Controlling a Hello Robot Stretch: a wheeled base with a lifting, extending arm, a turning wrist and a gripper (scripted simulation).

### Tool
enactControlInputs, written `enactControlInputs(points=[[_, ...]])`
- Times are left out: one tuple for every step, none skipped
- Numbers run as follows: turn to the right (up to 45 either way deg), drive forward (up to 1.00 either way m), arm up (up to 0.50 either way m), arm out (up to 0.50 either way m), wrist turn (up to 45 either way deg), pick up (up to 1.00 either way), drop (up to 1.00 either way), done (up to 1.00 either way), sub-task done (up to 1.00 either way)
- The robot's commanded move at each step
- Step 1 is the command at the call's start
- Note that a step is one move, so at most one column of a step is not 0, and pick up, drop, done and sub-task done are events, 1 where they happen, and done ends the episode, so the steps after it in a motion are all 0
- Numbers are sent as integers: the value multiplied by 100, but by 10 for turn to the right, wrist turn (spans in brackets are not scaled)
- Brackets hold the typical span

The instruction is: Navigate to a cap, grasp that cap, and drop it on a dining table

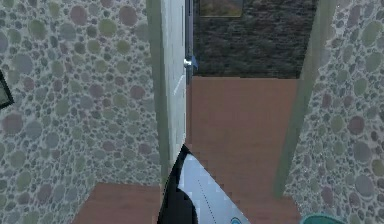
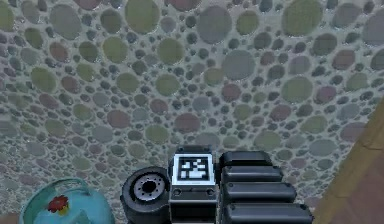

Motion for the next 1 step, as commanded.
enactControlInputs(points=[[30, 0, 0, 0, 0, 0, 0, 0, 0]])
